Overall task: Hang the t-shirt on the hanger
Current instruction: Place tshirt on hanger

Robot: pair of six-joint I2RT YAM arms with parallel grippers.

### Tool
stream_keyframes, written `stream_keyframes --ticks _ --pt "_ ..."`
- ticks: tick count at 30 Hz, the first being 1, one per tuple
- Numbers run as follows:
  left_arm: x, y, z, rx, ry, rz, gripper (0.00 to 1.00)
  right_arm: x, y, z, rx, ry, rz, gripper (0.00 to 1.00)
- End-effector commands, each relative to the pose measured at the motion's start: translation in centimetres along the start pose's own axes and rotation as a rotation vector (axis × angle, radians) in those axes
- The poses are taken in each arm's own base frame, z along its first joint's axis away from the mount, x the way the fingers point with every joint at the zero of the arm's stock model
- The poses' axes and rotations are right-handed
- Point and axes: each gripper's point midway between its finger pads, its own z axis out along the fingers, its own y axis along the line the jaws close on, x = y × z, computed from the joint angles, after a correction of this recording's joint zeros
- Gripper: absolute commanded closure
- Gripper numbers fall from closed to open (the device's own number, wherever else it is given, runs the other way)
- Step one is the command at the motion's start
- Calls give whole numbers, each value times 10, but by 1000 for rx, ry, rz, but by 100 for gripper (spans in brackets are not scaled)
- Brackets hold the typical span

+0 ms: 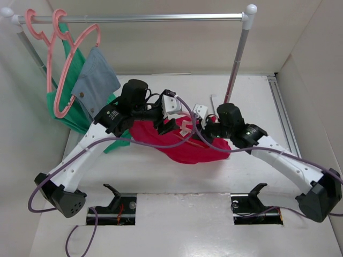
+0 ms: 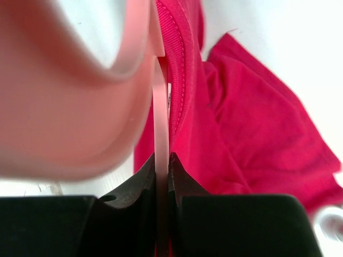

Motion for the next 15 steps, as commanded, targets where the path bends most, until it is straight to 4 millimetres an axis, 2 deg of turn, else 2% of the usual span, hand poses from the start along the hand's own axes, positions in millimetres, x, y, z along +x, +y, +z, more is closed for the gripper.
stream_keyframes --ticks 1,2,3,4,8,10,11,13,14,15 --pt "9 20 -13 -129 58 86 32 -30 -7 -34 56 -100 -38 100" --pt "14 20 -16 -145 74 107 29 -28 -4 -40 42 -100 -29 100" --pt "32 21 -16 -153 112 100 27 -22 -8 -52 59 -87 -11 100" --pt "37 26 -19 -181 123 107 25 -19 -9 -58 58 -83 -7 100" --pt "49 31 -23 -229 143 121 20 -9 -16 -89 90 -66 41 100" --pt "52 33 -25 -263 144 95 20 -10 -19 -102 106 -61 57 100" --pt "62 35 -22 -279 161 71 19 -12 -17 -104 95 -60 46 100" --pt "70 50 -23 -378 174 35 19 -15 -10 -108 62 -75 51 100" --pt "86 51 -20 -402 198 6 19 -22 -7 -112 59 -96 35 100" --pt "87 63 -21 -468 192 4 19 -29 -6 -115 53 -113 24 100"
